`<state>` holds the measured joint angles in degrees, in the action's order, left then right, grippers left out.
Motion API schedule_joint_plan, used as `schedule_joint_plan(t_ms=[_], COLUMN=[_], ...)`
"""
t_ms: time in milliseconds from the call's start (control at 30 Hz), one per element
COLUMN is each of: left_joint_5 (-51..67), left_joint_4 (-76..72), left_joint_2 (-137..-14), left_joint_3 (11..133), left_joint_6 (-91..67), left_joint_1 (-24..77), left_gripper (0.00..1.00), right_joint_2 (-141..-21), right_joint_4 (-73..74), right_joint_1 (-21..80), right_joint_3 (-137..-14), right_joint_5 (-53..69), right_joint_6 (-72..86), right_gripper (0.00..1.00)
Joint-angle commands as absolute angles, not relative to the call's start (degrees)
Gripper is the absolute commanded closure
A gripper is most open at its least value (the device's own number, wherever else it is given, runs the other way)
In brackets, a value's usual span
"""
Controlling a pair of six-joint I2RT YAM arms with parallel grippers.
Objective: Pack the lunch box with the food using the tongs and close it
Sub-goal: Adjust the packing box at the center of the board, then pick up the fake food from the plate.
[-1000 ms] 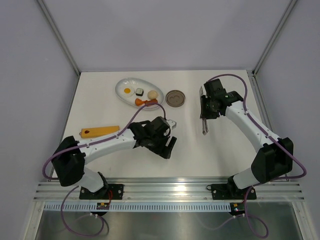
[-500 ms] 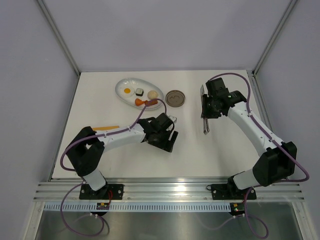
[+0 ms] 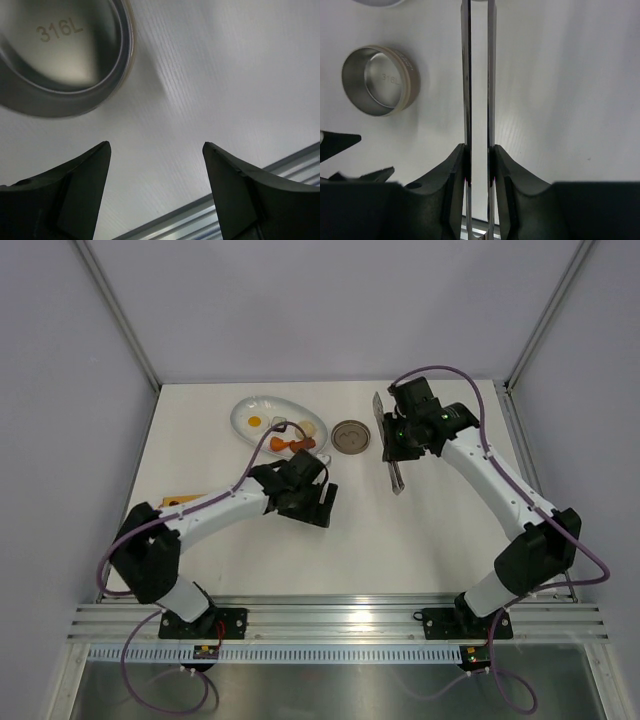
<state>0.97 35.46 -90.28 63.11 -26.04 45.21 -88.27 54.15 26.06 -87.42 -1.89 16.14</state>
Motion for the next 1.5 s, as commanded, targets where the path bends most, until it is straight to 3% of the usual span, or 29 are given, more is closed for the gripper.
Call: schedule_joint_plan(t_ms=[0,100,233,400,700,1000,1267,1467], left_joint_5=[2.9,-2.54,-0.89,-0.35,4.92,5.53,6.33,6.5], left_joint_4=[39.89,46.3,49.83,50.54,46.76,48.08,47.9,47.64], left_joint_2=[-79.82,-74.11,-68.74,-67.94,-66.36,-65.31,-63.99,-63.55], left_joint_3=[67.14,70.57,73.47,75.76,74.09,74.53,74.09,72.78], left_joint_6=[-24.79,-22.77,-21.1,-21.35,-28.03,-27.68,-27.6,-27.33], left_joint_1=[45.35,43.43,34.3,23.76,15.04,12.31,11.69,11.43], left_gripper=[0.2,0.18,0.18,0.17,0.16,0.16,0.16,0.16], right_joint_2=[-92.71,-96.84,-100.89,-107.04,-119.16,-125.68,-125.77,-126.74], right_joint_4=[56.24,56.43,57.22,59.23,62.22,66.09,63.81,64.68], right_joint_1=[28.56,29.44,30.67,32.34,34.36,35.33,35.77,35.86], right_joint_3=[-96.3,-101.14,-107.48,-115.73,-128.03,-137.37,-138.34,-139.92], right_joint_5=[-0.88,-1.32,-0.27,1.49,2.9,3.95,3.08,1.94], right_joint_6=[12.92,12.04,11.43,10.9,12.21,12.66,13.89,14.06], right_gripper=[0.66,0.66,0.66,0.66,0.63,0.6,0.61,0.55])
